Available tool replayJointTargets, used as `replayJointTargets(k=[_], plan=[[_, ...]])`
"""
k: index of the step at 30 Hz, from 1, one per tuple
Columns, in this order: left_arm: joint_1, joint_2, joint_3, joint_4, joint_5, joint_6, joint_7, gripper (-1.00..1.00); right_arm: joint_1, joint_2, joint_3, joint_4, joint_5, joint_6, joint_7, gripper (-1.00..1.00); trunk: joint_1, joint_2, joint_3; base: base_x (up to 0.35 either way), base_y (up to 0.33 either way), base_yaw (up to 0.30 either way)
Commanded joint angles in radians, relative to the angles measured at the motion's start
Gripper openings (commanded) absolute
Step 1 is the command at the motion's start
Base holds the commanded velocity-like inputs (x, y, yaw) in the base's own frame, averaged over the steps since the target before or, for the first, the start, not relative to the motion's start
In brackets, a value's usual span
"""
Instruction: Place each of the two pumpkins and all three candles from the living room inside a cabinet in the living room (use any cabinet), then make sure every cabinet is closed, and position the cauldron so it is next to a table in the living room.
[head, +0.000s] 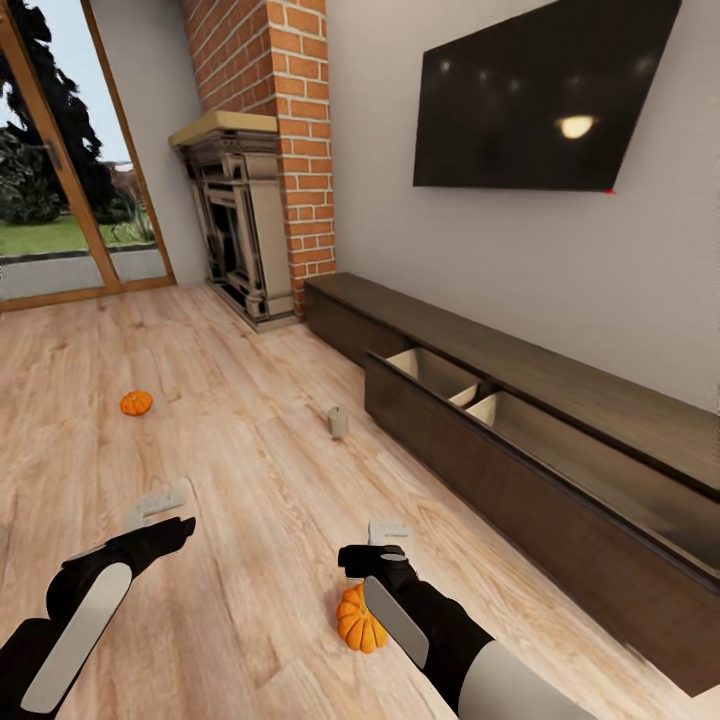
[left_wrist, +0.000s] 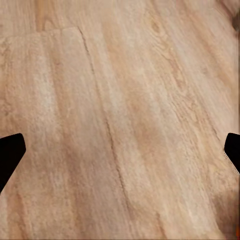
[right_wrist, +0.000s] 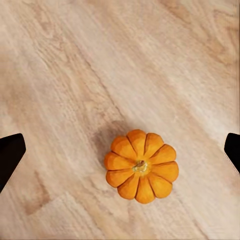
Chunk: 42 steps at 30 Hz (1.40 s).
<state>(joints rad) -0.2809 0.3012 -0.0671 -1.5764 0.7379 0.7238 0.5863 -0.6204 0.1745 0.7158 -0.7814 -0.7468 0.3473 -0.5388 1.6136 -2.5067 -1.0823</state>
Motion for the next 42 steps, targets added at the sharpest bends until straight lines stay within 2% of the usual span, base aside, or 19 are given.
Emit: replayJointTargets(k=[1,11,21,29,35,42], plan=[[-0.001,0.001,-0.002,-0.001,0.01,0.003,0.01,1.0,-0.001,0.0,0.002,-0.001,-0.005,0.003,-0.007,1.0,-0.001,0.0,0.004,0.0,0.0,0.009],[-0.006,0.001,-0.001,-0.001,0.02,0.022,-0.001,1.0,-0.001,0.0,0.002,-0.001,-0.01,0.0,-0.003,1.0,-0.005,0.002,0.045,0.0,0.0,0.002],[-0.006,0.001,0.0,-0.001,0.025,0.023,-0.01,1.0,-0.001,0.0,0.001,-0.008,-0.02,0.003,-0.002,1.0,-0.005,0.002,0.043,0.0,0.011,0.044],[-0.006,0.001,0.0,-0.001,0.025,0.023,-0.011,1.0,-0.001,0.0,0.001,-0.011,-0.022,0.005,-0.004,1.0,-0.005,0.002,0.036,0.0,0.171,0.18],[-0.006,0.001,0.0,-0.001,0.025,0.023,-0.011,1.0,-0.001,0.0,0.003,-0.012,-0.021,0.009,0.0,1.0,-0.005,0.002,0.035,0.0,0.067,0.032],[-0.006,0.001,0.0,-0.001,0.026,0.023,-0.012,1.0,-0.001,0.0,0.045,-0.012,-0.009,-0.001,-0.003,1.0,-0.005,0.002,0.035,0.0,0.011,0.005]])
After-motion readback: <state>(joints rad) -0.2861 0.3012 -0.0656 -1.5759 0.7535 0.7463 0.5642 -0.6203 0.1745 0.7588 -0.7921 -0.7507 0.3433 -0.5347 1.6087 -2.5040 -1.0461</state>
